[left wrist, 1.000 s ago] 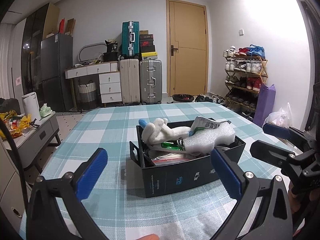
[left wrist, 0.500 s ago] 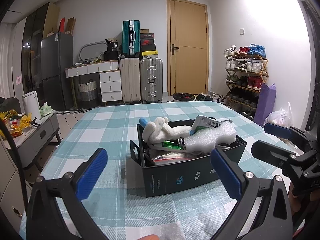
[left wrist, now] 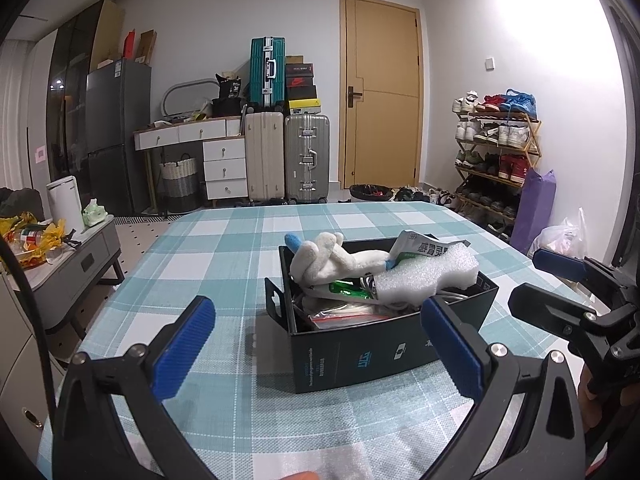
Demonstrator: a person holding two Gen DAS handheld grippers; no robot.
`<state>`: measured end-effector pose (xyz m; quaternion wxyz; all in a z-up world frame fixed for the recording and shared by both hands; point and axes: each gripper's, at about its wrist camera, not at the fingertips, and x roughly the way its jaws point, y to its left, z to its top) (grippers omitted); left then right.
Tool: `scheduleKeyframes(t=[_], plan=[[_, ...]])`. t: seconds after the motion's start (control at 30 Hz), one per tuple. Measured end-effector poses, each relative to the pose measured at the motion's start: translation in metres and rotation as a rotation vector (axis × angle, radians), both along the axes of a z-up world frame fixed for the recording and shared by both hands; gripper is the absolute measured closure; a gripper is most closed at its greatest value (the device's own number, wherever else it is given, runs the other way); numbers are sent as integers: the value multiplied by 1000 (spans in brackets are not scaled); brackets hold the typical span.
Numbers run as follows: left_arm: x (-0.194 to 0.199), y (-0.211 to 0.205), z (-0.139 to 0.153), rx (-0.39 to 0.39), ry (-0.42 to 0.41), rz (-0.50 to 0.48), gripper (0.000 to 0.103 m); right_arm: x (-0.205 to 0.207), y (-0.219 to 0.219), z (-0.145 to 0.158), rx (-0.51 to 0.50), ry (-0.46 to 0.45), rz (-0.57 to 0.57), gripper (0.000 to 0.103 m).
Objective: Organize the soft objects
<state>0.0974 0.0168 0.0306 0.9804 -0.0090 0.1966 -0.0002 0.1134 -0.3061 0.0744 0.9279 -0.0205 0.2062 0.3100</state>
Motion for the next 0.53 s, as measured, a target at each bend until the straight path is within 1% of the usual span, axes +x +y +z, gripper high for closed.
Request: scheduleKeyframes(t=[0.53], plan=[[0, 1, 1, -1, 2, 5, 0, 0, 0, 0, -1, 1, 0, 0]])
